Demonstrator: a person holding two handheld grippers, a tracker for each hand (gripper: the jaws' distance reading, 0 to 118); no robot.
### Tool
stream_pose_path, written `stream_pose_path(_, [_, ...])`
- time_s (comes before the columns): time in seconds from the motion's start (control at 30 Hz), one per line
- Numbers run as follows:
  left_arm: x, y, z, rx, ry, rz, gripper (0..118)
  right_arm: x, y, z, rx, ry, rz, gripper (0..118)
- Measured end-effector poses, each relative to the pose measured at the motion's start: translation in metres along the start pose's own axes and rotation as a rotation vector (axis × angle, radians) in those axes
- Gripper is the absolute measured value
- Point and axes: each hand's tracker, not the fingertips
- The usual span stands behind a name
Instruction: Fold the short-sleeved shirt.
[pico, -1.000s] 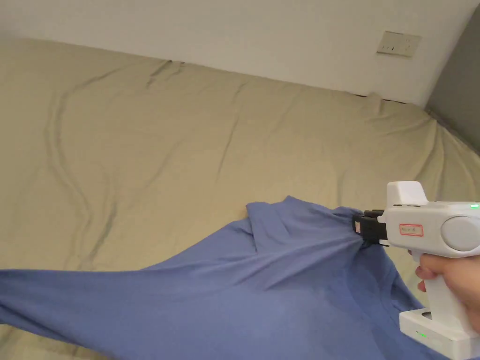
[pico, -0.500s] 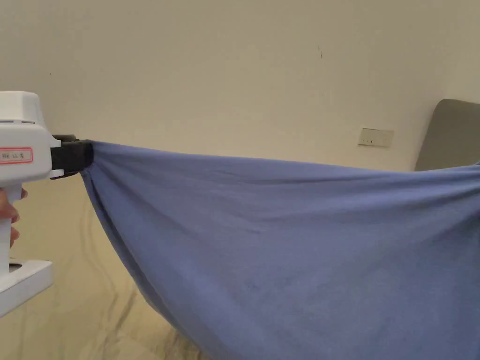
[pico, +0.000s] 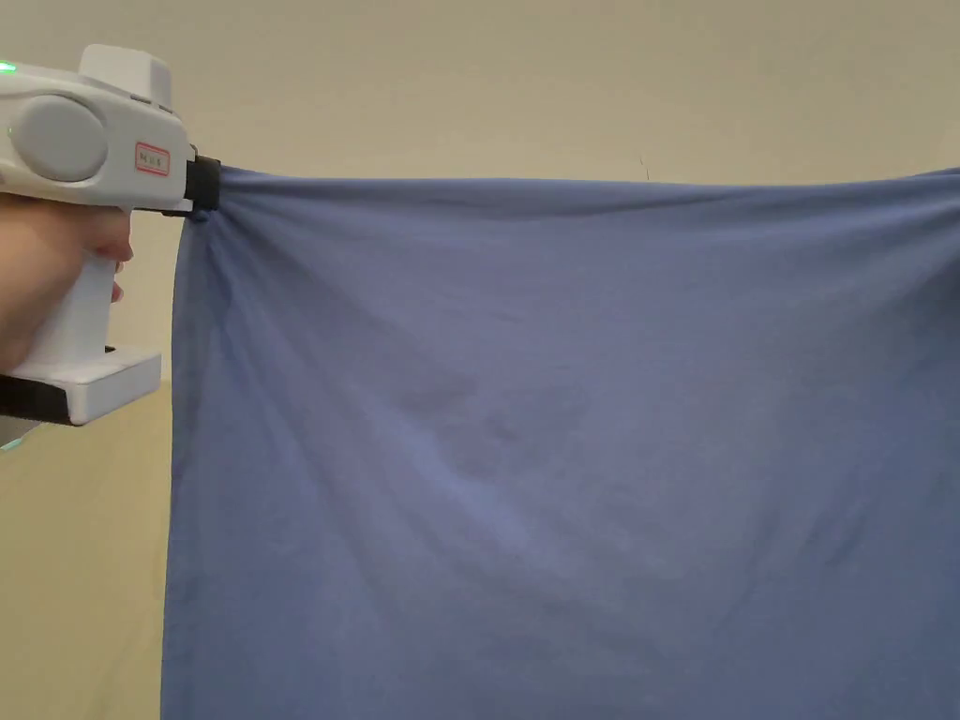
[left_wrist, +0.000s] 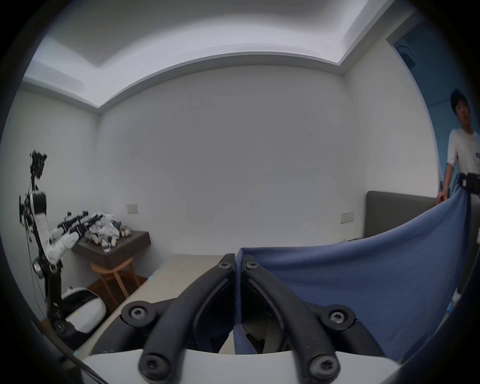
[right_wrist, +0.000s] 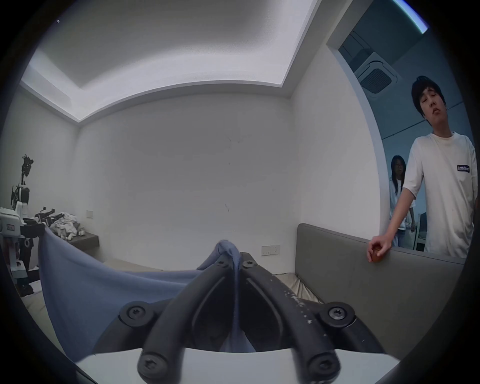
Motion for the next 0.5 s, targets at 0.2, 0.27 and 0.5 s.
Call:
stream_pose_path(0.2, [-0.01,0.026,-0.069,0.045,0.07,0.018,1,-0.034,0.006,-0.08,0.023,0.011,-0.048,5])
stream_pose_path(0.27, [-0.016,0.03,-0.087,0.051,0.087,0.019,1,-0.042,0.006,-0.105,0.033,0.015,-0.047,5])
stream_pose_path(0.5, [-0.025,0.009,-0.141,0.05,0.149,0.051,1,-0.078,-0.01,-0.175,0.034,0.047,-0.049,5])
